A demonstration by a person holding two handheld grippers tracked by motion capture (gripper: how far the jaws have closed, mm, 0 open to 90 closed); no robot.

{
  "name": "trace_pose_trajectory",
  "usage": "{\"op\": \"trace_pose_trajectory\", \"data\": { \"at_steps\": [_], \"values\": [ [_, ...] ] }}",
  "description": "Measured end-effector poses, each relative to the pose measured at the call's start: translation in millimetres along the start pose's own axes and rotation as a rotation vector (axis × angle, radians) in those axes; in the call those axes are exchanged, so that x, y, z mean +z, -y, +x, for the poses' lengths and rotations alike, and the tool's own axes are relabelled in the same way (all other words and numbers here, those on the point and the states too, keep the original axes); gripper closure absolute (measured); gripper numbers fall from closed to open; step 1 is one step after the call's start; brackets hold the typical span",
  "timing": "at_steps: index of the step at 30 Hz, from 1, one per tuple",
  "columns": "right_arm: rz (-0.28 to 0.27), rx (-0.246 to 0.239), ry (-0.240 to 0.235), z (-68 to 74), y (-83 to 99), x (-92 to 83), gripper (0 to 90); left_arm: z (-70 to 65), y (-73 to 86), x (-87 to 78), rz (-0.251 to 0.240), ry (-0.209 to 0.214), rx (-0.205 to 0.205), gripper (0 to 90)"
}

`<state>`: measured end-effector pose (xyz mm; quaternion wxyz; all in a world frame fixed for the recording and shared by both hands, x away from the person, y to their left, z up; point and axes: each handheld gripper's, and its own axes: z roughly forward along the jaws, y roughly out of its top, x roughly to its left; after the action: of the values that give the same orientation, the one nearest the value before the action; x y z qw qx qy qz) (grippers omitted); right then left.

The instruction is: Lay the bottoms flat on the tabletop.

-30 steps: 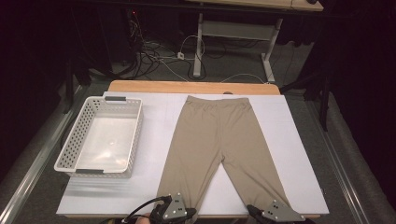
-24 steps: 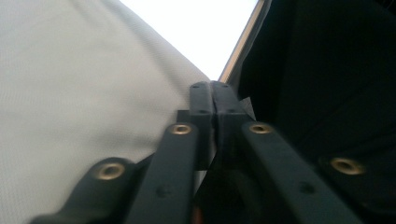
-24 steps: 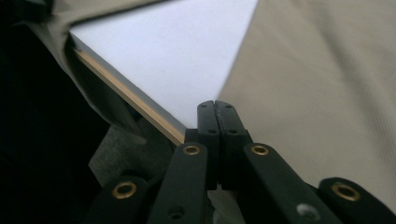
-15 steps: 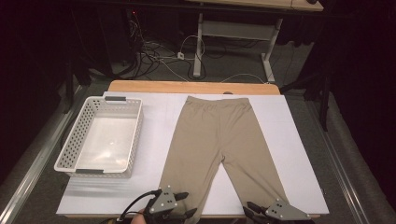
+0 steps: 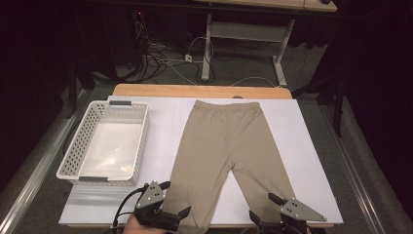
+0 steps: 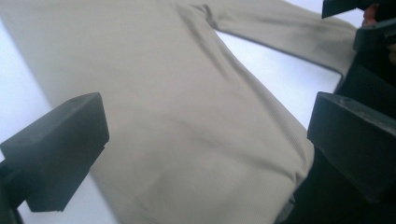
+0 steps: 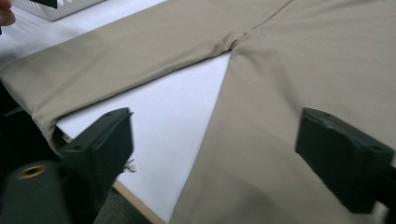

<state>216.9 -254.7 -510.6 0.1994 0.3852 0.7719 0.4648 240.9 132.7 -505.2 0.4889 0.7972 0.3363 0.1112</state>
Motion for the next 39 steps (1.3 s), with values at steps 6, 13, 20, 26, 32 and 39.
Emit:
{"op": "trace_pose_trajectory", "data": {
  "at_steps": [6,13,20,26,32,39],
  "values": [
    [-0.026,0.007,0.009,-8.9,-2.5,-0.3,0.0,5.8,1.2,9.3,0.041,-0.008,0.009,0.0],
    [-0.022,0.001,0.002,-1.2,-6.7,0.5,0.0,14.9,2.0,11.1,0.045,0.006,-0.019,0.0],
    [-0.014,-0.041,-0.015,18.2,-12.1,11.2,0.0,22.3,-7.4,9.1,-0.009,-0.007,0.003,0.0],
    [-0.033,-0.069,-0.029,34.0,-20.7,20.8,0.0,27.7,-7.5,6.7,0.001,0.004,-0.016,0.0],
    [-0.044,-0.085,-0.042,40.7,-38.5,33.8,0.0,28.8,-8.5,7.2,-0.015,0.017,-0.014,0.0],
    [-0.072,-0.104,-0.098,52.5,-63.7,58.4,0.0,31.6,-5.8,5.9,-0.032,0.003,-0.008,0.0]
  ]
}}
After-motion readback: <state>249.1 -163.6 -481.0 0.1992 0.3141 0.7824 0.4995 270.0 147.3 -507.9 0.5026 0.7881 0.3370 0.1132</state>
